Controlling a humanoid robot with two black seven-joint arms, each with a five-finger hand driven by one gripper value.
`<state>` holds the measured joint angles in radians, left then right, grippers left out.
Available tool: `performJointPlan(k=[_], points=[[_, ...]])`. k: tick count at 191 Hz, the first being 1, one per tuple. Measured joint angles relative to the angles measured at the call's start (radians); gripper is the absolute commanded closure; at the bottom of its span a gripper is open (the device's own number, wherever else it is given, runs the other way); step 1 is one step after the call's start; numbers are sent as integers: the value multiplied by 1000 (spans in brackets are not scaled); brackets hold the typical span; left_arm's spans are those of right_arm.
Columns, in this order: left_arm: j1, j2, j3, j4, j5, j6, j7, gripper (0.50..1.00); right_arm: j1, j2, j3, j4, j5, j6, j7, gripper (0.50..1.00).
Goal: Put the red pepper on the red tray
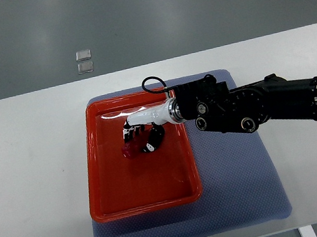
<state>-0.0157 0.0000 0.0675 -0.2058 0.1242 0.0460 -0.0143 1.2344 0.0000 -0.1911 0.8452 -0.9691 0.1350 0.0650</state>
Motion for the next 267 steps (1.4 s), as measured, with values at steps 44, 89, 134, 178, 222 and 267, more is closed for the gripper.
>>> performJointPlan(k=[44, 89, 134, 178, 222, 267], points=[[0, 0, 0, 0, 0, 0, -1, 500, 7, 0, 37, 0, 19, 0, 2, 646], [-1, 0, 0, 2, 0, 0, -1, 500, 9, -41, 237, 6, 101, -1, 11, 646], [-1, 0, 1, -2, 0, 0, -1, 500, -194, -131, 664, 9, 323, -51, 66, 644], [-1, 0, 0, -6, 0, 0, -1, 500, -456, -83, 1103, 9, 684, -44, 143, 597], [-1, 0, -1, -4, 0, 0, -1, 500, -575, -55, 1198, -4, 777, 18, 153, 595], [-1, 0, -1, -8, 0, 0, -1, 500, -605, -51, 1205, -8, 778, 28, 159, 587]])
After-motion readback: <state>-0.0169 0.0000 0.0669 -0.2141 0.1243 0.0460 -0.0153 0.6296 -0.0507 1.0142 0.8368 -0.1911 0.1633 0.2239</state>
